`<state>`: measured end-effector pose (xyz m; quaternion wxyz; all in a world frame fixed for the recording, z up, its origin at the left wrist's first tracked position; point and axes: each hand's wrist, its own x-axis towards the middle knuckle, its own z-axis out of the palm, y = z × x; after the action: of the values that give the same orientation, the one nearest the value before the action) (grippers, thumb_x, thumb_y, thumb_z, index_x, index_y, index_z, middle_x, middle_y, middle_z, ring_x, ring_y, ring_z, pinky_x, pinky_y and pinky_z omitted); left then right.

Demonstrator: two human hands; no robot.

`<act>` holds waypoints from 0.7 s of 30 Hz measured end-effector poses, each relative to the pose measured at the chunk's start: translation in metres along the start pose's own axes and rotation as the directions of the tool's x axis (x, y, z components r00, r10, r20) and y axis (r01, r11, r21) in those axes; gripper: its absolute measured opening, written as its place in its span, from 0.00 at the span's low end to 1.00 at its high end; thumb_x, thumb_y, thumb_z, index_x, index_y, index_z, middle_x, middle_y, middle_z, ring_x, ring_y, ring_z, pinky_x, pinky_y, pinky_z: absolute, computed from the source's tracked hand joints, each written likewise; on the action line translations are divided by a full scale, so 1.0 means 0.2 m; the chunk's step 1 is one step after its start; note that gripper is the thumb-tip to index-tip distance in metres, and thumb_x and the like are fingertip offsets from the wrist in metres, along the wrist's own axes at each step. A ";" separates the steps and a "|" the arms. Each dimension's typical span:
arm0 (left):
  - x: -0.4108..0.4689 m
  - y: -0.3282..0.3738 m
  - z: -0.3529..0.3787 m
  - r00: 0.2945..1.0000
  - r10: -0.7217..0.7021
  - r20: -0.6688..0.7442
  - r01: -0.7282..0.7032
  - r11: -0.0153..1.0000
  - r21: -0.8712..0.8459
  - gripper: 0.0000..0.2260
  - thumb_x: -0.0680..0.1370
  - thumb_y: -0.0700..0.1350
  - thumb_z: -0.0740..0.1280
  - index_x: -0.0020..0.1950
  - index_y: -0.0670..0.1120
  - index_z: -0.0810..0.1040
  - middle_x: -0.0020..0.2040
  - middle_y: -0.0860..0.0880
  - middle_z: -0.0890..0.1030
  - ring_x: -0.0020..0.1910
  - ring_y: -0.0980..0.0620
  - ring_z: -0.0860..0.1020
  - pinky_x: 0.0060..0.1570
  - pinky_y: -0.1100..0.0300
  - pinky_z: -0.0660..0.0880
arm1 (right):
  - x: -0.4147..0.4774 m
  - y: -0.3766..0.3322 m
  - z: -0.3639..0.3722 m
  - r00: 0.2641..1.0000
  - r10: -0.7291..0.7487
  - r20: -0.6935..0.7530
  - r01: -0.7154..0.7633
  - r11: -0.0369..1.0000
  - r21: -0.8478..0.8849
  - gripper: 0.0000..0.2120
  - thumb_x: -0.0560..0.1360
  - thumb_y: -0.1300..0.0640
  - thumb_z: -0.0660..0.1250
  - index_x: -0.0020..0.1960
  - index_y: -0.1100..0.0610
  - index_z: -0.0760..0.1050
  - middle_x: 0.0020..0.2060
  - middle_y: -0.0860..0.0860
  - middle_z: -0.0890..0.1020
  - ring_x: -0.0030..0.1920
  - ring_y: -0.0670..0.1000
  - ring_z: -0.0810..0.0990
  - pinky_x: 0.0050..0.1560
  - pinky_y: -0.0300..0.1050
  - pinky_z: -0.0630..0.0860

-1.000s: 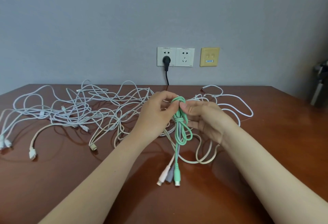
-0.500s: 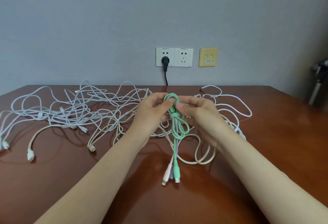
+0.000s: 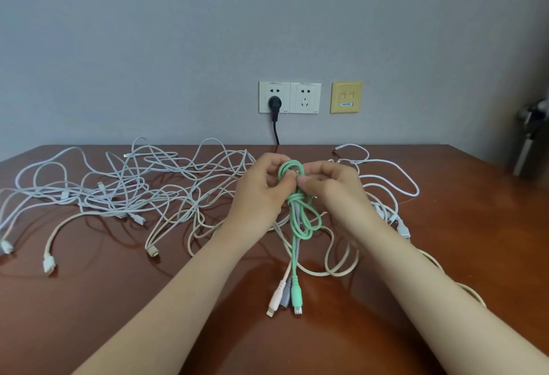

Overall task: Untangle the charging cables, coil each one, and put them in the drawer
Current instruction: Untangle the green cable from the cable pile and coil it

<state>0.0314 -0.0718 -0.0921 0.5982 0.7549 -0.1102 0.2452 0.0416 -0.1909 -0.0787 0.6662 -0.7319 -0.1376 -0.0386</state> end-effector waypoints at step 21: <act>0.02 0.02 -0.03 0.994 -0.103 0.022 0.106 0.979 -0.172 0.08 0.75 0.41 0.68 0.39 0.53 0.79 0.35 0.56 0.80 0.39 0.50 0.78 0.49 0.42 0.76 | -0.02 -0.04 0.00 0.988 0.026 0.153 -0.062 0.968 0.241 0.06 0.74 0.67 0.64 0.43 0.58 0.75 0.33 0.52 0.74 0.33 0.46 0.76 0.28 0.38 0.75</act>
<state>0.0306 -0.0672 -0.0855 0.6728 0.7064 -0.0951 0.1981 0.0354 -0.1918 -0.0729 0.7401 -0.6477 -0.1741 0.0480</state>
